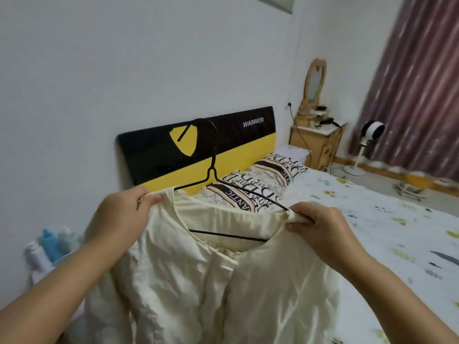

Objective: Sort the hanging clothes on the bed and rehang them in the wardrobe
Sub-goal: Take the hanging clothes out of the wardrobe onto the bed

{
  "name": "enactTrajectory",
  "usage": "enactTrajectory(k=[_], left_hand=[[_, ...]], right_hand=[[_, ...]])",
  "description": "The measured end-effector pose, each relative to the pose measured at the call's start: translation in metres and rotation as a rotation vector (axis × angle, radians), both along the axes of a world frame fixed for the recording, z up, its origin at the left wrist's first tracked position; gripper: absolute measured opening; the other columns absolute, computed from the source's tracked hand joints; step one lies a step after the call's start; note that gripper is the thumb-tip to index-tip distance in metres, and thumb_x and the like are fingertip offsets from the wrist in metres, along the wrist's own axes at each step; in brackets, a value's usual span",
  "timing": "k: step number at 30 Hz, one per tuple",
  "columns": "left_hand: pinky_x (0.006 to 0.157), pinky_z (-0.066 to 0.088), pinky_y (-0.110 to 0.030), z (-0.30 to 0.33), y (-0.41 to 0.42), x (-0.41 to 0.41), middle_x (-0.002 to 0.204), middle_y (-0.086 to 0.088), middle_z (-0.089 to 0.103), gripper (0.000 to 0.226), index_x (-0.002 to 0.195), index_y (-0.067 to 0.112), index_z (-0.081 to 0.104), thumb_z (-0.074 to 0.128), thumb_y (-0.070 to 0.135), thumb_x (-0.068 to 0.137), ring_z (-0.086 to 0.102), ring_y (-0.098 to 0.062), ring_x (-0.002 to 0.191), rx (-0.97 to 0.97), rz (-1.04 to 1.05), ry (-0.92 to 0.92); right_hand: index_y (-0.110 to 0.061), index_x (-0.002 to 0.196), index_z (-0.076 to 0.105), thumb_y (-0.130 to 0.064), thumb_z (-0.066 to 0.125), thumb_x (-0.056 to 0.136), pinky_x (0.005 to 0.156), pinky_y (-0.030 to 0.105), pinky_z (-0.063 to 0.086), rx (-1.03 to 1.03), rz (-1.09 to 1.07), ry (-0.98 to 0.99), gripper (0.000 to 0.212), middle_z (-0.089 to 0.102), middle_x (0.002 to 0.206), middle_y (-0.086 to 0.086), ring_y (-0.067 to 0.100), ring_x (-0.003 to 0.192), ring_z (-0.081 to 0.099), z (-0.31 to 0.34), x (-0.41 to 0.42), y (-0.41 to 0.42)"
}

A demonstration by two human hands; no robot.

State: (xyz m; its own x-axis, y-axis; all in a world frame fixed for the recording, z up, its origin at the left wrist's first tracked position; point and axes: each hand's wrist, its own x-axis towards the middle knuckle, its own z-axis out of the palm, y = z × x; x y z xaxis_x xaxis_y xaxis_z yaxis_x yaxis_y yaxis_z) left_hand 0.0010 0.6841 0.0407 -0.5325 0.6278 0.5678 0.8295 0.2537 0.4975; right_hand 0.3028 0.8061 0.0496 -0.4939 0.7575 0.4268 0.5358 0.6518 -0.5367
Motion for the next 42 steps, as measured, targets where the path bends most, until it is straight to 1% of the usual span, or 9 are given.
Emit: enactTrajectory(k=[5, 8, 11, 13, 20, 25, 30, 37, 42], left_hand=[[0.053, 0.039, -0.034, -0.011, 0.048, 0.027, 0.048, -0.001, 0.044, 0.042, 0.052, 0.021, 0.042, 0.054, 0.034, 0.09, 0.046, -0.023, 0.054, -0.032, -0.14, -0.013], [0.052, 0.039, -0.035, -0.021, 0.081, 0.042, 0.05, -0.002, 0.047, 0.038, 0.055, 0.022, 0.048, 0.054, 0.035, 0.09, 0.049, -0.024, 0.055, -0.06, -0.21, -0.039], [0.052, 0.033, -0.034, -0.032, 0.121, 0.059, 0.053, -0.002, 0.05, 0.032, 0.063, 0.017, 0.058, 0.055, 0.033, 0.09, 0.049, -0.027, 0.059, -0.097, -0.253, -0.022], [0.049, 0.028, -0.031, -0.038, 0.147, 0.071, 0.053, 0.0, 0.049, 0.031, 0.067, 0.012, 0.062, 0.056, 0.03, 0.091, 0.046, -0.023, 0.058, -0.114, -0.283, -0.005], [0.046, 0.027, -0.029, -0.07, 0.256, 0.103, 0.053, -0.001, 0.051, 0.037, 0.063, 0.014, 0.054, 0.052, 0.037, 0.091, 0.047, -0.017, 0.054, -0.211, -0.365, 0.008], [0.046, 0.024, -0.029, -0.081, 0.322, 0.122, 0.051, 0.002, 0.047, 0.039, 0.056, 0.022, 0.044, 0.052, 0.036, 0.092, 0.046, -0.019, 0.053, -0.227, -0.37, 0.015], [0.047, 0.026, -0.028, -0.093, 0.386, 0.128, 0.058, -0.001, 0.055, 0.035, 0.071, 0.01, 0.06, 0.051, 0.037, 0.092, 0.05, -0.019, 0.056, -0.295, -0.38, 0.038], [0.05, 0.034, -0.03, -0.133, 0.495, 0.127, 0.058, -0.001, 0.055, 0.035, 0.072, 0.01, 0.059, 0.05, 0.036, 0.093, 0.051, -0.018, 0.056, -0.377, -0.455, 0.029], [0.052, 0.035, -0.032, -0.185, 0.581, 0.123, 0.058, 0.0, 0.054, 0.035, 0.068, 0.012, 0.056, 0.052, 0.038, 0.092, 0.05, -0.019, 0.057, -0.439, -0.553, -0.027]], right_hand=[[-0.008, 0.079, 0.066, -0.005, 0.073, 0.075, 0.072, 0.033, 0.042, -0.059, -0.127, -0.004, 0.009, 0.063, 0.071, 0.006, 0.024, 0.074, 0.055, -0.008, 0.041, 0.004], [-0.013, 0.081, 0.069, -0.005, 0.072, 0.076, 0.076, 0.031, 0.044, -0.096, -0.185, 0.016, 0.011, 0.068, 0.08, 0.006, 0.023, 0.081, 0.059, -0.013, 0.062, 0.016], [-0.033, 0.07, 0.06, -0.007, 0.071, 0.077, 0.065, 0.015, 0.039, -0.125, -0.21, 0.018, 0.03, 0.065, 0.071, -0.004, 0.008, 0.075, 0.057, -0.023, 0.084, 0.036], [-0.037, 0.067, 0.056, -0.007, 0.071, 0.077, 0.062, 0.014, 0.038, -0.16, -0.243, 0.023, 0.035, 0.063, 0.068, -0.007, 0.003, 0.076, 0.055, -0.029, 0.095, 0.052], [-0.015, 0.075, 0.065, -0.006, 0.07, 0.077, 0.061, 0.02, 0.036, -0.25, -0.335, 0.004, 0.01, 0.064, 0.07, 0.005, 0.017, 0.072, 0.056, -0.061, 0.133, 0.133], [-0.021, 0.069, 0.062, -0.004, 0.069, 0.078, 0.059, 0.016, 0.036, -0.299, -0.372, 0.038, 0.02, 0.061, 0.067, 0.001, 0.01, 0.066, 0.053, -0.078, 0.145, 0.195], [-0.032, 0.063, 0.056, -0.004, 0.067, 0.078, 0.059, 0.013, 0.037, -0.356, -0.4, 0.048, 0.034, 0.058, 0.062, -0.006, 0.001, 0.064, 0.052, -0.097, 0.145, 0.25], [-0.032, 0.068, 0.054, -0.011, 0.067, 0.082, 0.065, 0.026, 0.04, -0.401, -0.519, -0.049, 0.028, 0.06, 0.067, -0.006, 0.016, 0.072, 0.055, -0.135, 0.139, 0.339], [-0.021, 0.081, 0.058, -0.016, 0.062, 0.086, 0.068, 0.031, 0.039, -0.429, -0.647, -0.18, 0.008, 0.06, 0.075, -0.002, 0.022, 0.08, 0.056, -0.176, 0.13, 0.409]])
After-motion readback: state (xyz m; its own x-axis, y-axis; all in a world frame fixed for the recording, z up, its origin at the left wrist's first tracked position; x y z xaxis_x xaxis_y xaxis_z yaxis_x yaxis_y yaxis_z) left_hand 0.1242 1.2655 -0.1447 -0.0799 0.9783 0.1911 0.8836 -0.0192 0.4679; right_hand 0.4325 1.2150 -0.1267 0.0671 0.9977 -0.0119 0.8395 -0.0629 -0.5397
